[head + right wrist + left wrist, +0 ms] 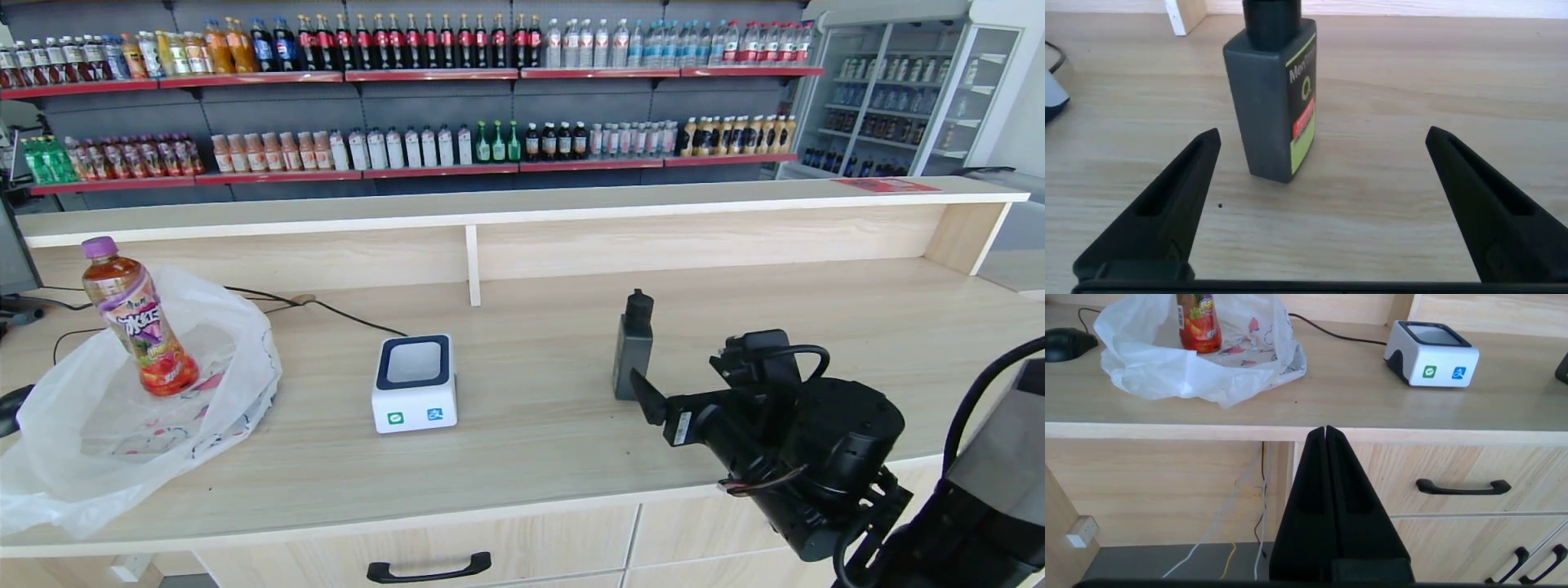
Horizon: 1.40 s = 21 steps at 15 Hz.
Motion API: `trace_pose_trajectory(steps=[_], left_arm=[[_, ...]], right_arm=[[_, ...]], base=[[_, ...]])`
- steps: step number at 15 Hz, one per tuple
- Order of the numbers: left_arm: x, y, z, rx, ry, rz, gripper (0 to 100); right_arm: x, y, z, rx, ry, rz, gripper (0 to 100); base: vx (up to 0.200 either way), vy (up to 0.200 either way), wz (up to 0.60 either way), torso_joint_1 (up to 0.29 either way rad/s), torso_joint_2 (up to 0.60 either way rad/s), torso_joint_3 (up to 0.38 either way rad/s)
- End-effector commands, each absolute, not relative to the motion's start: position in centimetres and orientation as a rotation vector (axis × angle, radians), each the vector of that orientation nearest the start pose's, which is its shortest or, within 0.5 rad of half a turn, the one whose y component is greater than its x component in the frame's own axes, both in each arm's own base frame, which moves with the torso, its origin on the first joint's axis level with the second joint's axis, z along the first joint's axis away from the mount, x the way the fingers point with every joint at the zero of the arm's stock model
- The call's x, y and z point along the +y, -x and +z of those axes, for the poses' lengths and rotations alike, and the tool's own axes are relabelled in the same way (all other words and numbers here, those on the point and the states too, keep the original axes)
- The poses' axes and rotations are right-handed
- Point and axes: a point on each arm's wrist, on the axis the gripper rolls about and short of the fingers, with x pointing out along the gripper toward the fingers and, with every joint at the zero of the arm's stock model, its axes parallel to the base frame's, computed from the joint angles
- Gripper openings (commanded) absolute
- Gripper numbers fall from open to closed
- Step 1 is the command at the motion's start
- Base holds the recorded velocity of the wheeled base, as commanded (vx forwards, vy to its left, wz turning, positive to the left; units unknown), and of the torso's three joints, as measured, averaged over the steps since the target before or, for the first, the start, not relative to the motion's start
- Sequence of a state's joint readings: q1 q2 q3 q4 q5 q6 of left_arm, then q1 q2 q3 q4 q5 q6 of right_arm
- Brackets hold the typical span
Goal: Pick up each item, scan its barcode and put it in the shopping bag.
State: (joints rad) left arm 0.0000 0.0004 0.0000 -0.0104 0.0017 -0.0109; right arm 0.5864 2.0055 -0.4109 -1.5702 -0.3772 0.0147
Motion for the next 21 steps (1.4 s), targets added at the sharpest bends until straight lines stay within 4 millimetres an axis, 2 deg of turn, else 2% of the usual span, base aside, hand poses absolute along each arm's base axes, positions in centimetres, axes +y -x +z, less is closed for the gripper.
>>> trace_pose_trajectory(steps=[1,3,5,9,12,15,19,21], left_arm=[[0.0,2.3,7.7,-0.012,0.012,0.001,0],[0.0,2.3,7.7,-0.012,0.012,0.001,0],[0.0,2.3,7.7,-0.014,0.012,0.001,0],[0.0,2.3,7.7,-0.014,0.012,0.001,0],[0.0,2.3,7.7,-0.014,0.012,0.001,0],[0.0,2.3,7.7,-0.014,0.012,0.001,0],[0.0,2.3,7.7,-0.014,0.014,0.001,0],[0.0,2.3,7.7,-0.014,0.012,0.001,0]], right_arm=[[17.3,-25.6,9.3,0.007,-0.011,0.244,100],[18.2,-26.2,8.5,0.014,-0.009,0.256,100],[19.3,-27.8,9.0,-0.036,-0.038,0.247,100],[20.1,-29.1,7.9,-0.032,-0.046,0.188,100],[20.5,-29.6,7.2,-0.024,-0.044,0.166,100],[20.7,-30.9,6.7,-0.039,-0.052,0.145,100],[21.2,-32.2,6.7,-0.068,-0.068,0.134,100],[20.7,-33.1,6.9,-0.083,-0.074,0.111,100]], base=[[0.000,0.000,0.00,0.000,0.00,0.000],[0.000,0.000,0.00,0.000,0.00,0.000],[0.000,0.000,0.00,0.000,0.00,0.000],[0.000,0.000,0.00,0.000,0.00,0.000],[0.000,0.000,0.00,0.000,0.00,0.000],[0.000,0.000,0.00,0.000,0.00,0.000],[0.000,0.000,0.00,0.000,0.00,0.000],[0.000,0.000,0.00,0.000,0.00,0.000]])
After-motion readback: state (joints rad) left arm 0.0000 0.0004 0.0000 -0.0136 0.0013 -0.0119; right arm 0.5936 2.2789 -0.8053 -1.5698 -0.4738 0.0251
